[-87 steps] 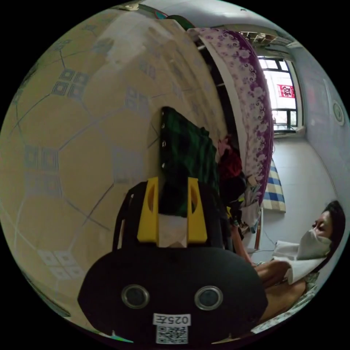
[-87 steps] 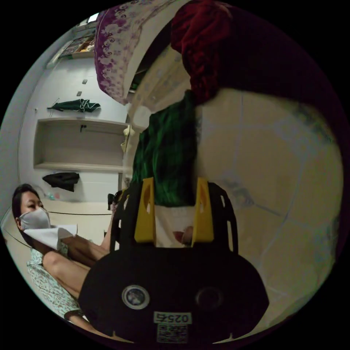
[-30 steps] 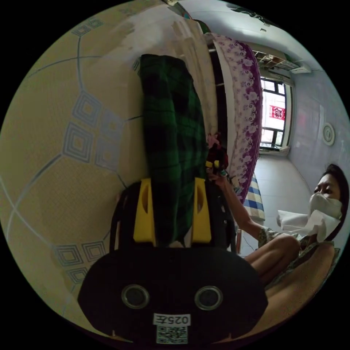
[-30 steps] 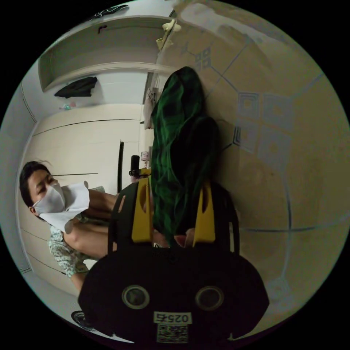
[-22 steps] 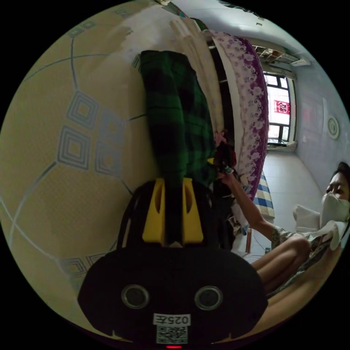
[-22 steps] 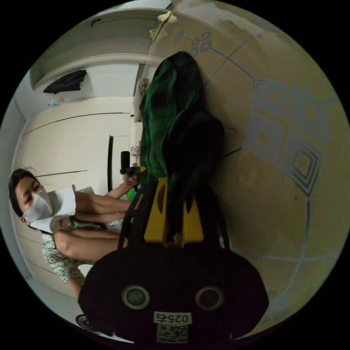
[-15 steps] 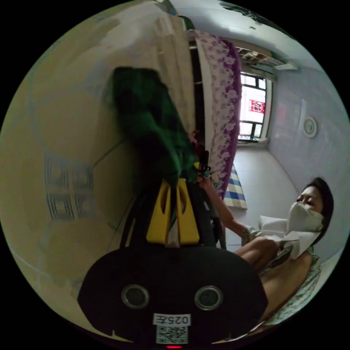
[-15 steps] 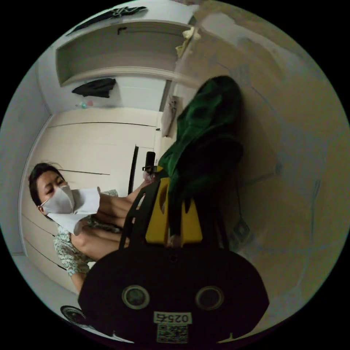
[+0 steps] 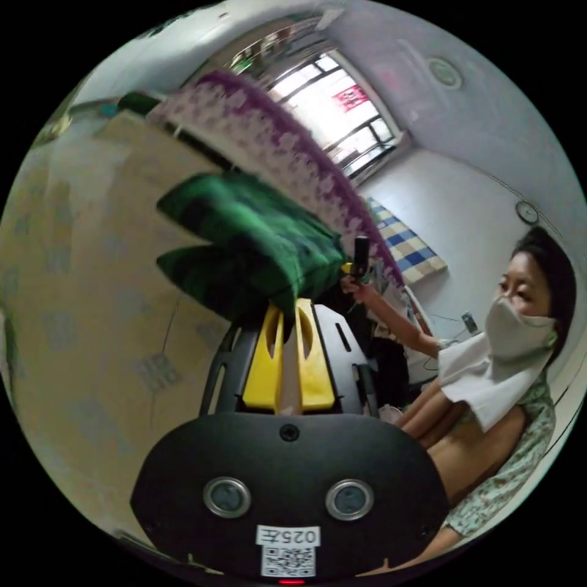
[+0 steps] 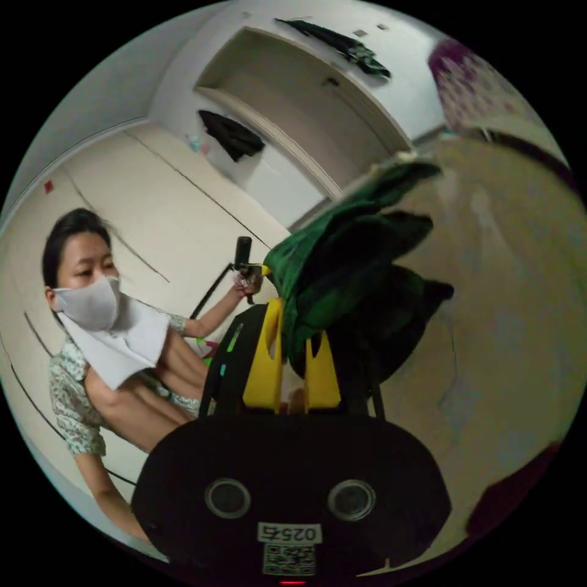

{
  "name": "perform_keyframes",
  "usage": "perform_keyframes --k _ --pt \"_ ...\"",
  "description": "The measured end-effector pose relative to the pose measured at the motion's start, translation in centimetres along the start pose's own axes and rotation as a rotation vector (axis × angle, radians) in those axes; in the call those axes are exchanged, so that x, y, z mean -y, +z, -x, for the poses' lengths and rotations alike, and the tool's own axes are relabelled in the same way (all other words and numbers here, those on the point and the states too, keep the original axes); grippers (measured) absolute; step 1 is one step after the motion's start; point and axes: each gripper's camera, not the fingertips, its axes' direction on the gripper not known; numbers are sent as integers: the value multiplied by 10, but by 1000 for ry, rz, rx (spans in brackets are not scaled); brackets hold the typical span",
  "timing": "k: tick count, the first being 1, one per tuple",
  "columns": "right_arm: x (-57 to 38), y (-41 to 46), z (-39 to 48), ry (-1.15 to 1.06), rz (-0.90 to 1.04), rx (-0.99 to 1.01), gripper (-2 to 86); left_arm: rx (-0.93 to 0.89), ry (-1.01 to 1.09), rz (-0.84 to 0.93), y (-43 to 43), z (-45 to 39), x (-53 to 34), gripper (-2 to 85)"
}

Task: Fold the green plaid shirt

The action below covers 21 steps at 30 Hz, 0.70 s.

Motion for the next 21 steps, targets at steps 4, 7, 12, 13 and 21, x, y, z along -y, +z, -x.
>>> perform_keyframes --k 4,7,12,13,21 --pt "-134 95 -61 297 253 -153 49 69 -289 285 105 92 -99 -15" --pt "-185 87 -56 371 -15 -33 50 -79 -346 161 104 105 -134 -15" --pt "-192 88 -39 405 -13 -2 112 11 -237 247 89 81 -114 -3" --pt "-188 87 -43 425 -41 57 131 10 -251 252 87 80 -105 10" --pt "-173 97 -80 695 -149 97 108 -151 -510 133 59 107 -92 63"
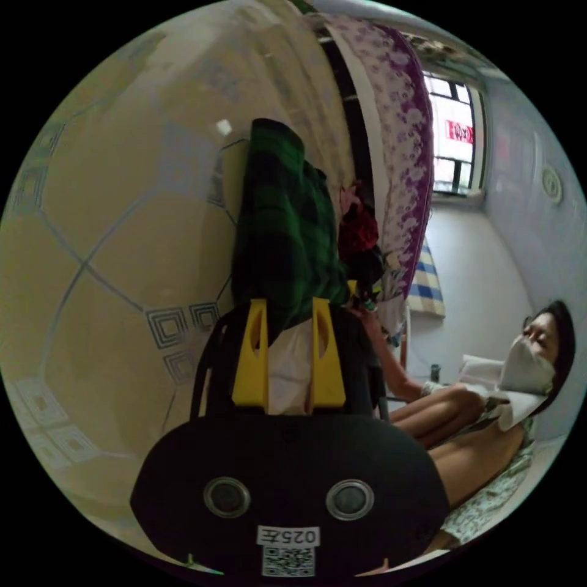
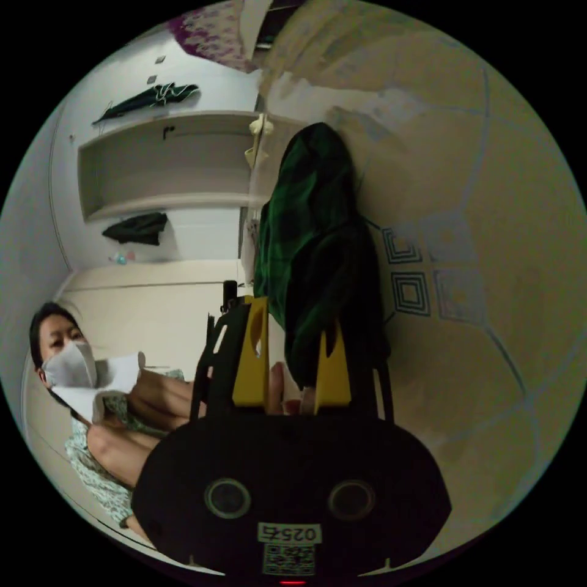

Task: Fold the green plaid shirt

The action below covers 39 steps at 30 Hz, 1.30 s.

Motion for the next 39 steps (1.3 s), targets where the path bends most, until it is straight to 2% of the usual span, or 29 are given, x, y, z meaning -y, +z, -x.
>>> perform_keyframes --k 2,5,6,8,10,12,14,15,17,19,21,23,25,28,30,32,34,35,39 --pt "1 4 -1 43 -26 5 77 -81 -93 -57 -9 14 -2 47" --pt "8 11 13 2 -7 -45 30 -22 -87 -68 -11 6 7 13" --pt "7 10 21 -35 -12 -46 26 -12 -67 -73 -13 1 8 11" --pt "-8 1 67 -262 -68 -60 16 -7 109 -128 -30 -34 2 5" --pt "-26 -1 86 -334 -104 -114 14 31 196 -147 -44 -54 -8 4" --pt "-36 10 75 -275 -67 -164 17 98 184 -92 -44 -55 -13 4" --pt "-42 41 28 -130 33 -292 27 228 106 16 -26 -31 -17 9" --pt "-45 46 17 -119 32 -283 31 229 86 23 -22 -23 -18 10" --pt "-56 31 -4 -35 -131 -49 50 81 -16 -70 -39 -5 -24 19" --pt "-75 11 4 -13 -261 23 92 8 -87 -191 -66 -4 -39 27" --pt "-100 -2 15 72 -330 -36 132 -34 -192 -270 -93 -3 -60 43" --pt "-130 -3 12 263 -347 -118 168 -5 -320 -287 -115 -1 -84 82" --pt "-139 11 1 344 -314 -91 190 27 -377 -276 -117 1 -93 98" --pt "-122 40 -19 387 -338 15 205 -54 -381 -254 -104 9 -81 115" --pt "-99 55 -22 377 -371 60 196 -95 -378 -261 -97 8 -66 110" --pt "-58 77 -18 395 -381 82 169 -28 -338 -216 -90 -2 -42 90" --pt "-31 87 -12 417 -374 -42 123 36 -310 -231 -92 -7 -30 62" --pt "-13 93 -11 442 -367 -62 90 13 -329 -250 -97 -5 -25 44" --pt "71 108 28 394 -272 20 60 -153 -351 -314 -150 -6 2 6"
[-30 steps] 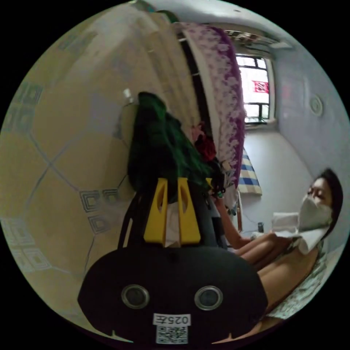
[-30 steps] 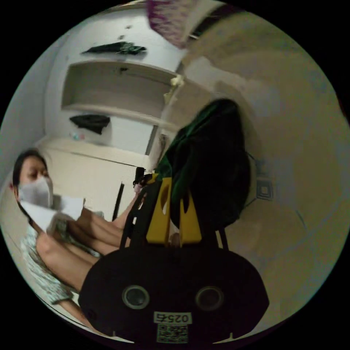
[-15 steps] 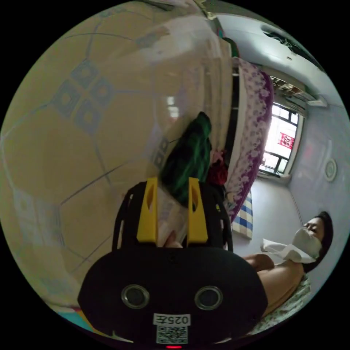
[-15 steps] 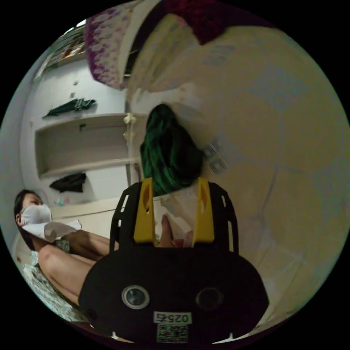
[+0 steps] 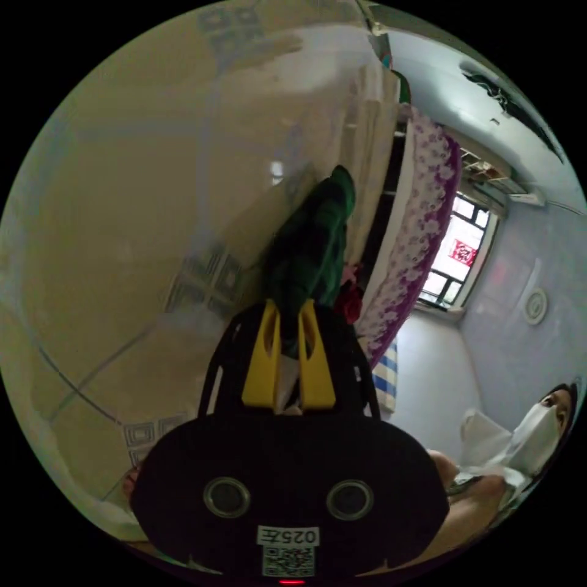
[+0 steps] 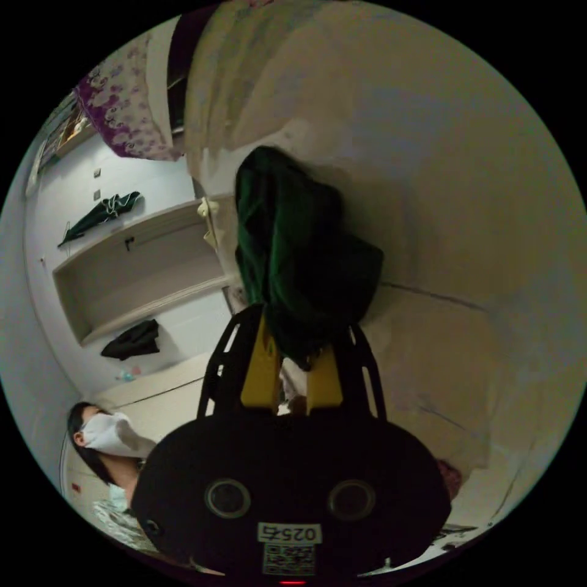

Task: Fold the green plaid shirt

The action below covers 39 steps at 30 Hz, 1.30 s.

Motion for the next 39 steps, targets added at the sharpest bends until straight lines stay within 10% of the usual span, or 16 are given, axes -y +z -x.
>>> perform_keyframes --k 14,21,25,31,39 --pt "195 353 485 -621 351 53 55 93 438 -611 -353 -281 196 -7" --pt "221 479 461 -621 380 -132 54 126 292 -699 -418 -208 213 -8" --pt "265 536 360 -450 361 -473 56 289 36 -438 -381 -101 269 -10" --pt "301 516 296 -135 298 -70 54 184 2 -453 -421 -99 277 -13" --pt "259 577 495 -403 390 122 54 44 155 -548 -591 -213 300 -15"
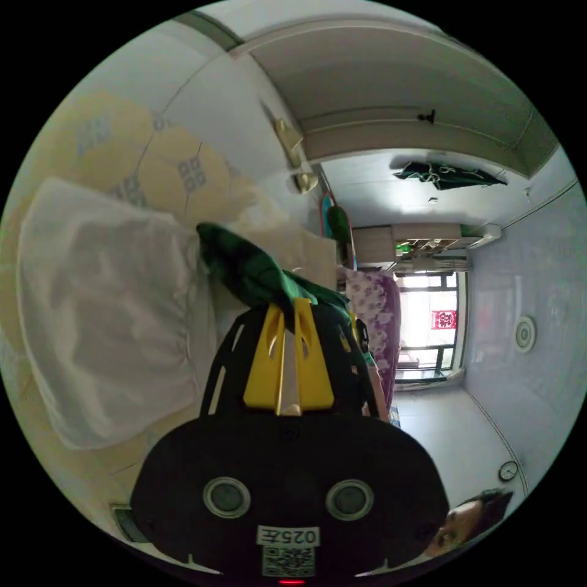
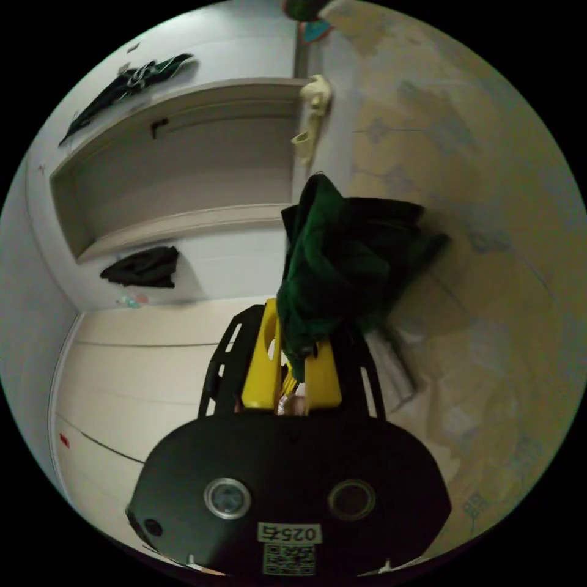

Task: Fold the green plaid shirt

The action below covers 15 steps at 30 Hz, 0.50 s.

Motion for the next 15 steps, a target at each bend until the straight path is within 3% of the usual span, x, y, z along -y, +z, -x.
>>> perform_keyframes --k 3,5,8,12,15 --pt "7 46 66 -132 33 136 54 -86 33 -45 -80 -37 31 -15" --pt "-5 72 88 -168 84 296 54 -113 184 -133 -144 -66 18 -15" --pt "-31 92 91 -244 173 252 55 -36 343 -219 -196 -72 -18 -15" --pt "-65 119 19 -133 287 91 55 -45 114 -195 -209 22 -65 -15" --pt "-85 147 -82 21 350 -57 56 -17 -172 -182 -193 139 -110 -15"
